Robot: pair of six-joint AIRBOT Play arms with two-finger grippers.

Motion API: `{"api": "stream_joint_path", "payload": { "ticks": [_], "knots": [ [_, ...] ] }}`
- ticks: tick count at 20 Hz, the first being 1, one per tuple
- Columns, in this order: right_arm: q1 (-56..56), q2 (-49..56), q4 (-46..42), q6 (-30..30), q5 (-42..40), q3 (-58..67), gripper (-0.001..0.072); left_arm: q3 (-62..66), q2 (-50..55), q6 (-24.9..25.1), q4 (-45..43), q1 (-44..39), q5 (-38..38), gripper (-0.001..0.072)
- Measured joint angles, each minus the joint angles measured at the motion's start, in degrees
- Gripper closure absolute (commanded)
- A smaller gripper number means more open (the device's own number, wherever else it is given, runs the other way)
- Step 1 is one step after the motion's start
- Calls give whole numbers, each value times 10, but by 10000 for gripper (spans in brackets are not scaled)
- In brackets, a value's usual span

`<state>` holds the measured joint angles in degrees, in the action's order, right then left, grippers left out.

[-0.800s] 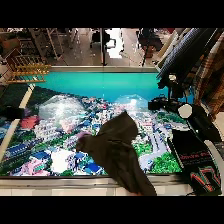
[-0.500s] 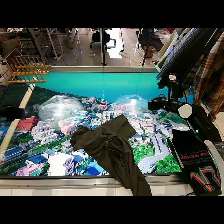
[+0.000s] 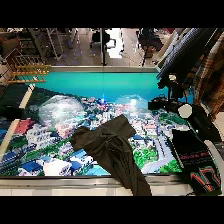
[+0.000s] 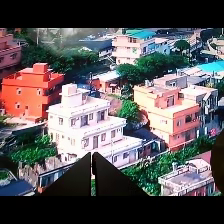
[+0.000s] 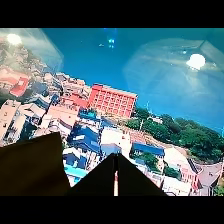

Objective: Fold the clothes and pants, and hang the long-sleeved shirts on hangers.

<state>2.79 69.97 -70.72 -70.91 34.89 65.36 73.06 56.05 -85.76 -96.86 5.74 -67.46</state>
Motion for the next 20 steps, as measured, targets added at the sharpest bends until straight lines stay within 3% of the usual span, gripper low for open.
{"api": "stream_joint_path", "payload": {
  "ticks": [6, 7, 9, 13, 14, 15, 16, 18, 19, 20],
  "knots": [
    [0, 0, 0, 0, 0, 0, 694, 0, 1, 0, 10, 0, 6, 695],
    [0, 0, 0, 0, 0, 0, 694, 0, 2, 0, 20, 0, 13, 659],
    [0, 0, 7, -1, 0, 0, 693, 0, 7, 0, 49, 0, 31, 505],
    [0, 0, 70, -5, 4, 6, 693, 0, 26, -1, 130, 0, 48, 496],
    [0, 0, 80, -5, 11, 10, 693, 0, 33, -4, 153, 0, 49, 390],
    [0, 0, 89, -5, 19, 16, 689, 0, 42, -6, 179, -2, 47, 233],
    [0, -2, 96, -5, 31, 22, 689, 0, 53, -5, 204, -5, 35, 192],
    [0, -6, 106, -5, 61, 35, 690, -8, 78, 19, 245, -23, 3, 191],
    [1, -10, 110, -5, 80, 39, 650, -20, 91, 34, 258, -36, -12, 191],
    [2, -12, 113, -5, 103, 42, 382, -38, 103, 51, 268, -51, -23, 191]
  ]
}}
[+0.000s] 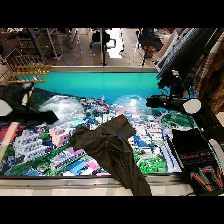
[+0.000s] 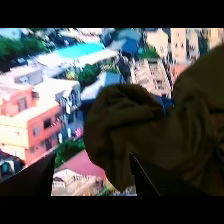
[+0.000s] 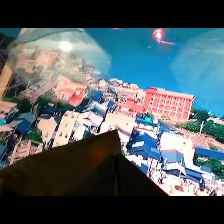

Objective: Fold the clothes and pants, and hang the long-sleeved shirts on hangers.

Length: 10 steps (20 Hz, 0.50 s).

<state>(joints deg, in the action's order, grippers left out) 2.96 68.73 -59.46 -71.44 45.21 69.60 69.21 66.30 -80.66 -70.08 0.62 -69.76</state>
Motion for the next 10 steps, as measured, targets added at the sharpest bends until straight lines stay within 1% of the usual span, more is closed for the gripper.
{"api": "stream_joint_path", "payload": {
  "ticks": [1, 2, 4, 5, 6, 7, 8, 10],
  "knots": [
    [3, -2, 3, 3, 36, 1, 113, -22, 9, 16, 9, -15, -5, 191],
    [11, -3, 4, 14, 78, 0, 87, -46, 15, 32, 14, -31, -5, 190],
    [42, -5, 8, 45, 169, -18, 77, -98, 24, 68, 23, -60, 9, 188],
    [66, -6, 8, 59, 201, -34, 77, -119, 27, 82, 25, -71, 15, 187],
    [94, -6, 8, 72, 218, -51, 78, -139, 28, 99, 28, -81, 20, 167],
    [126, -6, 3, 82, 218, -72, 78, -156, 30, 114, 34, -87, 26, 138],
    [157, -4, -7, 89, 207, -90, 79, -173, 31, 131, 45, -92, 35, 138],
    [221, 9, -36, 97, 158, -115, 79, -200, 35, 161, 71, -99, 69, 138]
  ]
}}
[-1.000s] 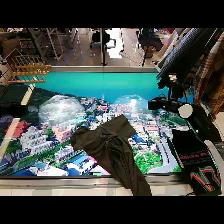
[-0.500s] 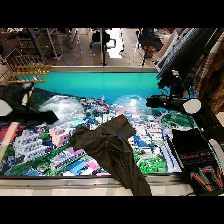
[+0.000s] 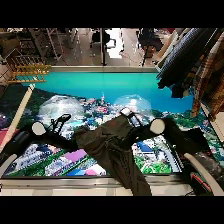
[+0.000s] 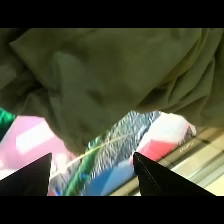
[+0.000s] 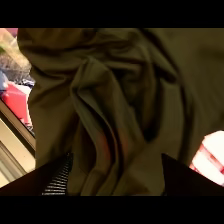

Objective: Fold the clothes and pants, and hang the long-sleeved shirts on hangers.

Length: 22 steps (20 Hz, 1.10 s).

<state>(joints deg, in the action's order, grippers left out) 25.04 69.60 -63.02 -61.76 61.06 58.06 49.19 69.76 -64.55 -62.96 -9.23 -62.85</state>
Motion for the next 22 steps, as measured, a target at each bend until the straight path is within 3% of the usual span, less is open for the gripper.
{"api": "stream_joint_path", "payload": {
  "ticks": [4, 5, 6, 7, 8, 12, 17, 22],
  "knots": [
    [87, 55, -41, 8, -89, -17, 80, -24, 29, 21, 42, -5, 85, 161],
    [100, 71, -47, 9, -101, -19, 80, -27, 39, 23, 54, -6, 98, 316],
    [108, 86, -50, 10, -111, -20, 94, -28, 50, 24, 68, -7, 108, 570],
    [115, 101, -54, 10, -119, -21, 316, -30, 60, 25, 77, -7, 116, 696],
    [120, 113, -56, 10, -126, -21, 691, -31, 69, 26, 85, -7, 122, 700],
    [113, 113, -93, -29, -127, -1, 693, -18, 68, 19, 103, 14, 98, 704],
    [75, -5, -166, -73, -11, 108, 694, 86, -11, 28, 128, 91, -16, 704],
    [63, -166, -195, -94, 83, 264, 694, 278, -111, 33, 280, 214, -101, 702]
  ]
}}
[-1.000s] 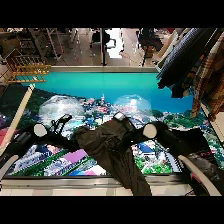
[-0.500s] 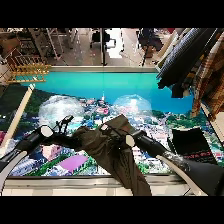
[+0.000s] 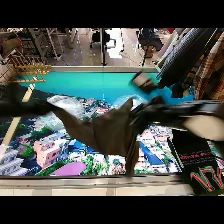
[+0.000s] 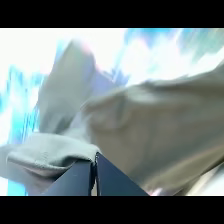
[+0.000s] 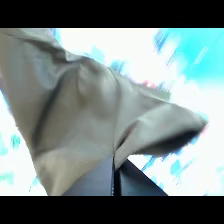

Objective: Fold the clothes and pants, and hang the long-sleeved shirts on hangers.

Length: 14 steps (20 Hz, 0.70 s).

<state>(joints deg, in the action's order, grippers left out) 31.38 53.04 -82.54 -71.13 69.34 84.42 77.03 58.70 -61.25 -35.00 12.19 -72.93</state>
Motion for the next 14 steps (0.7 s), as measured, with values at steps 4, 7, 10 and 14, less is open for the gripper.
{"api": "stream_joint_path", "payload": {
  "ticks": [4, 7, 10, 14],
  "knots": [
    [-2, -123, -7, -16, 8, 96, 694, 140, -66, -3, 211, 152, 4, 702],
    [-2, -195, -9, -25, -31, 128, 694, 191, -109, -16, 347, 281, 47, 702],
    [-2, -229, -15, -29, -86, 140, 694, 209, -132, -22, 420, 382, 90, 702],
    [-2, -216, -66, -30, -172, 145, 694, 217, -107, -18, 457, 428, 156, 702]
  ]
}}
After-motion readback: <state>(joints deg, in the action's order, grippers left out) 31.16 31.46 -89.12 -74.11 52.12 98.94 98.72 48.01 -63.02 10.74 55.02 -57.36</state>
